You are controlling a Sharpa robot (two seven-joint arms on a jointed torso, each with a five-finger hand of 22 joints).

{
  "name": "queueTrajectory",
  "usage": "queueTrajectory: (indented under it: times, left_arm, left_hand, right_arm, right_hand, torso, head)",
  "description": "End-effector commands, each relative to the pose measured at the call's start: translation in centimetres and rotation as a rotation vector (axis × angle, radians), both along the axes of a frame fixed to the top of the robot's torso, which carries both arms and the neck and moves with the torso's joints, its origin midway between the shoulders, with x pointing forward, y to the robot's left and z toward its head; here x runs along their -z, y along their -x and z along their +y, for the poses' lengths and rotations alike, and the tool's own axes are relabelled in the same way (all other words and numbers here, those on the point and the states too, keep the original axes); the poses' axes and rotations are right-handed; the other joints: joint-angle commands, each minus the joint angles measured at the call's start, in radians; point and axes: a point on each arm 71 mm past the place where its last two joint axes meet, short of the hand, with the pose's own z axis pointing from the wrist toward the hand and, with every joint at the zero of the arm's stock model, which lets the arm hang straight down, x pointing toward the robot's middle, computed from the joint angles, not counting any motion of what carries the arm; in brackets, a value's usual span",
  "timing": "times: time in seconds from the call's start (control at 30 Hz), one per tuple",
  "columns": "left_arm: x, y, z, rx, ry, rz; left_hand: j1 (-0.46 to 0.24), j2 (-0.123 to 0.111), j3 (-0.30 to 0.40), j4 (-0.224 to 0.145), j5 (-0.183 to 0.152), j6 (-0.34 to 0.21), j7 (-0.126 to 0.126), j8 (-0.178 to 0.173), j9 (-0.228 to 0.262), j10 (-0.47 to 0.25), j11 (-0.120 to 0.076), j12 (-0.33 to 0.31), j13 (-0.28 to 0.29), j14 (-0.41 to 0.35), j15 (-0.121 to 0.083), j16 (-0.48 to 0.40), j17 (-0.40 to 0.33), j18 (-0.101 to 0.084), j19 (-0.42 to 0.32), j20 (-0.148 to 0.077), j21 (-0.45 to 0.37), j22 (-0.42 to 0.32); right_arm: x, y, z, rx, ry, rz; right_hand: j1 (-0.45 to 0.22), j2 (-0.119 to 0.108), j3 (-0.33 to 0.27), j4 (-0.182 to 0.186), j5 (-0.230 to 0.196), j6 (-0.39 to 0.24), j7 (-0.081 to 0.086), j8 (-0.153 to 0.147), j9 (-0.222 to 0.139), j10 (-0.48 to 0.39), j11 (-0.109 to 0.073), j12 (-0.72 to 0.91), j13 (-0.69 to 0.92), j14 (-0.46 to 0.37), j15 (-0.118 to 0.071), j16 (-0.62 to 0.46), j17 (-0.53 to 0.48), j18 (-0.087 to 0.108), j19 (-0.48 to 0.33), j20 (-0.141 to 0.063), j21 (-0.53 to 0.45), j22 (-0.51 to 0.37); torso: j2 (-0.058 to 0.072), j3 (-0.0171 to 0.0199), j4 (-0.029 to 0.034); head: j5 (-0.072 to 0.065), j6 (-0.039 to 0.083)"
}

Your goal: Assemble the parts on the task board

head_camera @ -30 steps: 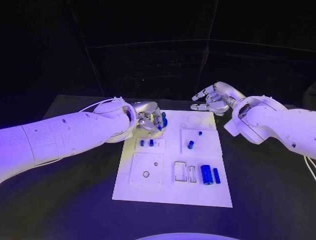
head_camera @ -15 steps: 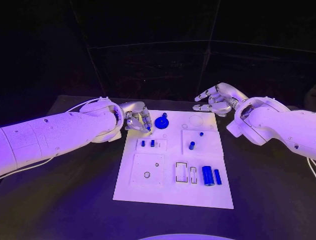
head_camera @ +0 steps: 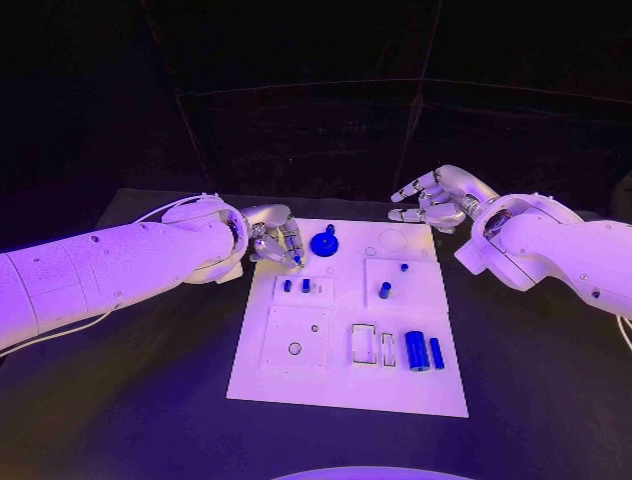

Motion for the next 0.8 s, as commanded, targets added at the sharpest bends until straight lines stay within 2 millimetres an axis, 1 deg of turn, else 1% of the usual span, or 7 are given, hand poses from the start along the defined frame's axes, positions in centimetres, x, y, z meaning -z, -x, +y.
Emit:
queueTrajectory:
  times: [0.03,0.13,0.23,0.4,0.63,0.7,0.8]
  left_arm:
    - [0.06,0.0,-0.19,0.006,0.003,0.012]
    - [0.08,-0.01,-0.33,0.006,0.006,0.009]
    - [0.08,-0.03,-0.49,0.007,0.009,0.005]
    - [0.12,-0.05,-0.77,0.011,0.008,0.006]
    - [0.32,-0.14,-1.08,0.015,-0.003,0.021]
    - [0.4,-0.17,-1.08,0.014,-0.008,0.026]
    - [0.5,-0.19,-1.05,0.013,-0.014,0.034]
  left_hand:
    - [-0.012,-0.001,0.004,-0.003,-0.003,0.005,-0.001,-0.004,0.001,0.007,-0.002,-0.003,-0.001,0.016,-0.003,0.0,-0.001,-0.012,0.002,-0.003,0.002,0.0]
    - [-0.012,-0.001,0.004,-0.003,-0.003,0.005,-0.001,-0.004,0.001,0.007,-0.002,-0.003,-0.001,0.016,-0.003,0.0,-0.001,-0.012,0.002,-0.003,0.002,0.0]
    - [-0.012,-0.001,0.004,-0.004,-0.003,0.005,-0.001,-0.004,0.001,0.008,-0.002,-0.003,-0.001,0.016,-0.003,-0.001,-0.001,-0.012,0.002,-0.003,0.002,0.0]
    - [-0.013,-0.002,0.004,-0.004,-0.003,0.005,-0.001,-0.004,0.001,0.008,-0.002,-0.004,-0.002,0.016,-0.003,-0.001,-0.002,-0.012,0.002,-0.003,0.002,0.0]
    - [-0.013,-0.002,0.004,-0.005,-0.003,0.006,-0.001,-0.005,0.0,0.008,-0.002,-0.004,-0.002,0.016,-0.003,-0.001,-0.002,-0.012,0.001,-0.003,0.001,-0.001]
    - [-0.013,-0.002,0.004,-0.005,-0.003,0.006,-0.001,-0.005,0.0,0.008,-0.002,-0.004,-0.002,0.016,-0.003,-0.001,-0.002,-0.012,0.001,-0.003,0.001,-0.001]
    - [-0.013,-0.003,0.004,-0.005,-0.003,0.006,-0.001,-0.005,0.0,0.009,-0.002,-0.005,-0.002,0.016,-0.003,-0.001,-0.003,-0.011,0.001,-0.003,0.0,-0.002]
  right_arm:
    - [-0.12,0.02,0.15,-0.009,-0.002,-0.001]
    - [-0.13,0.03,0.17,-0.009,-0.002,-0.001]
    - [-0.13,0.03,0.2,-0.01,-0.003,-0.001]
    - [-0.13,0.03,0.29,-0.012,-0.003,-0.001]
    - [-0.13,0.04,0.34,-0.013,-0.003,-0.001]
    - [-0.13,0.04,0.33,-0.013,-0.003,-0.001]
    - [-0.13,0.05,0.31,-0.013,-0.003,0.0]
  right_hand:
    - [-0.001,0.004,0.001,0.003,0.007,-0.007,-0.001,0.004,0.0,0.0,-0.003,-0.003,-0.001,0.039,-0.006,-0.004,-0.001,0.011,0.0,-0.002,-0.004,-0.002]
    - [-0.001,0.004,0.001,0.003,0.007,-0.007,-0.001,0.004,0.0,0.0,-0.003,-0.003,-0.001,0.039,-0.006,-0.004,-0.001,0.011,0.0,-0.002,-0.004,-0.002]
    - [-0.001,0.004,0.001,0.003,0.007,-0.007,-0.001,0.004,0.0,0.0,-0.003,-0.003,-0.001,0.039,-0.006,-0.004,-0.001,0.011,0.0,-0.002,-0.004,-0.002]
    - [-0.001,0.004,0.001,0.003,0.007,-0.007,-0.001,0.004,0.0,0.0,-0.003,-0.003,-0.001,0.039,-0.006,-0.004,-0.001,0.011,0.0,-0.002,-0.004,-0.002]
    - [-0.001,0.004,0.001,0.003,0.007,-0.007,-0.001,0.004,0.0,0.0,-0.003,-0.003,-0.001,0.039,-0.006,-0.004,-0.001,0.011,0.0,-0.002,-0.004,-0.002]
    - [-0.001,0.004,0.001,0.003,0.007,-0.007,-0.001,0.004,0.0,0.0,-0.003,-0.003,-0.001,0.039,-0.006,-0.004,-0.001,0.011,0.0,-0.002,-0.004,-0.002]
    - [-0.001,0.004,0.001,0.003,0.007,-0.007,-0.001,0.004,0.0,0.0,-0.003,-0.003,-0.001,0.039,-0.006,-0.004,-0.001,0.011,0.0,-0.002,-0.004,-0.002]
  torso:
    - [0.0,-0.0004,0.0]
    - [-0.001,-0.0002,0.0007]
    - [-0.001,0.0,0.0003]
    - [-0.001,-0.0006,-0.0001]
    - [0.0,-0.0002,-0.0007]
    - [0.0,-0.0004,0.0002]
    - [0.0,-0.0003,0.0004]
  head:
    - [-0.002,-0.002]
    - [-0.002,-0.002]
    - [-0.001,-0.002]
    - [-0.002,-0.002]
    - [-0.002,-0.002]
    - [-0.002,-0.003]
    - [-0.005,-0.003]
